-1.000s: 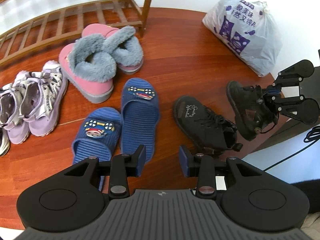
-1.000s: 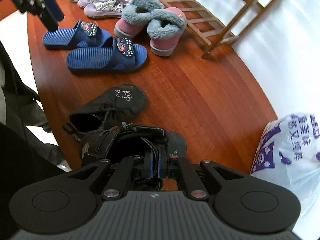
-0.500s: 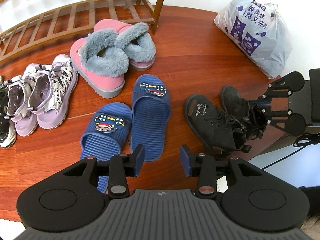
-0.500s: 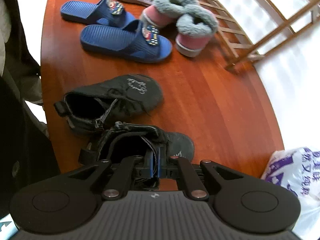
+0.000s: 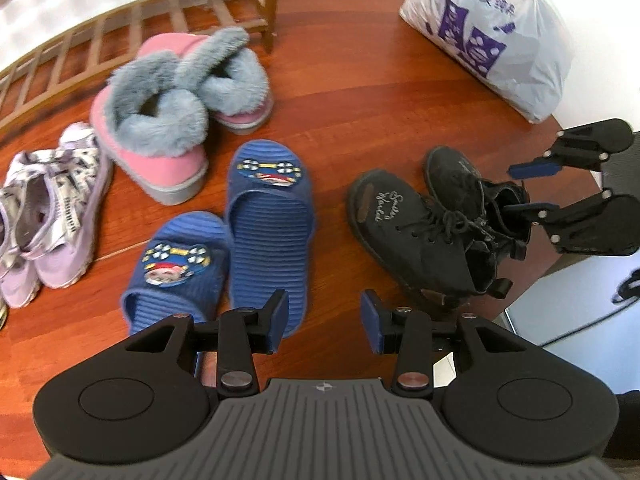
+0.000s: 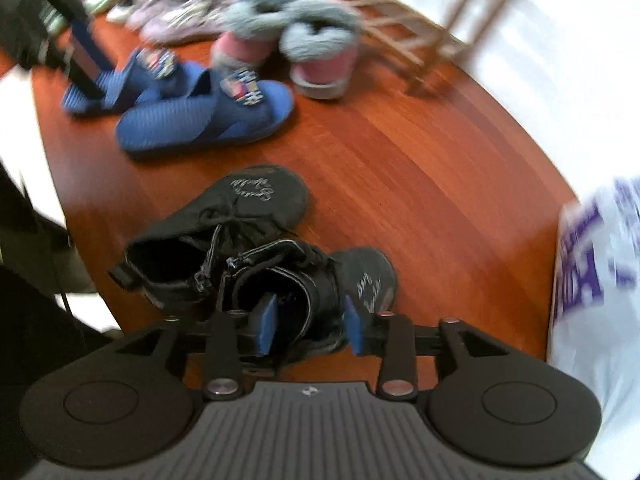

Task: Organize scattered shoes
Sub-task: 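Lift the black strapped shoe and carry it beside the sneaker, then lower the black shoe beside its mate and open the right tool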

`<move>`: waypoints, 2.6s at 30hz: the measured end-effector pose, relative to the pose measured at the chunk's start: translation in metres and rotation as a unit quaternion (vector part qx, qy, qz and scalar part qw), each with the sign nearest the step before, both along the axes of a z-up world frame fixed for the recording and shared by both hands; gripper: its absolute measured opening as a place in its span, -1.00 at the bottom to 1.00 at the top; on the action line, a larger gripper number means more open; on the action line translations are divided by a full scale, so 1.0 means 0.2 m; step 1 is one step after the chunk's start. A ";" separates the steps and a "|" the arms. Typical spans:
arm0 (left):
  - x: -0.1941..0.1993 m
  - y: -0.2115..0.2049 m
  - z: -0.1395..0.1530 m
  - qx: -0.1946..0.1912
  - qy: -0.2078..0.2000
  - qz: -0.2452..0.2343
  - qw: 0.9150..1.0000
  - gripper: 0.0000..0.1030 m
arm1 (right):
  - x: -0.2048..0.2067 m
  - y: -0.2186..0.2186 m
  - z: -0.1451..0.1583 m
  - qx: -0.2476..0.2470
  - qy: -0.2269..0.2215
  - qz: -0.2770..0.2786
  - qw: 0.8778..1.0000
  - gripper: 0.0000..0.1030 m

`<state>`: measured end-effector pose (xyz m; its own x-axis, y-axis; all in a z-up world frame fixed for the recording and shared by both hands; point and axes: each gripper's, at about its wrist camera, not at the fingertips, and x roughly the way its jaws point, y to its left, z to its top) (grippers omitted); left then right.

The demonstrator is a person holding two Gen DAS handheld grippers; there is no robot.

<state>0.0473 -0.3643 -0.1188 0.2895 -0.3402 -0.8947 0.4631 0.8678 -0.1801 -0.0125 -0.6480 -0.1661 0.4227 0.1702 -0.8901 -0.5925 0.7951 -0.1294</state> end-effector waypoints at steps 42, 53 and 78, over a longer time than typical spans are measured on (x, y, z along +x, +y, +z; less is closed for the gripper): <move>0.25 -0.40 -0.39 0.017 0.046 -0.058 0.997 -0.28 | -0.06 -0.25 -0.16 0.147 0.012 -0.342 0.928 -0.47; 0.24 -0.44 -0.36 0.020 0.021 -0.078 0.997 -0.20 | -0.09 -0.22 -0.10 0.136 -0.006 -0.344 0.929 -0.18; 0.12 0.24 0.03 -0.001 -0.024 0.056 0.998 0.23 | -0.10 0.19 0.23 0.154 -0.047 -0.264 0.951 0.54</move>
<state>0.0720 -0.3166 -0.1121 0.3676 -0.3058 -0.8783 0.3716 0.9140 -0.1627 -0.0325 -0.6100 -0.1209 0.5961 0.1582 -0.7872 -0.0978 0.9874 0.1244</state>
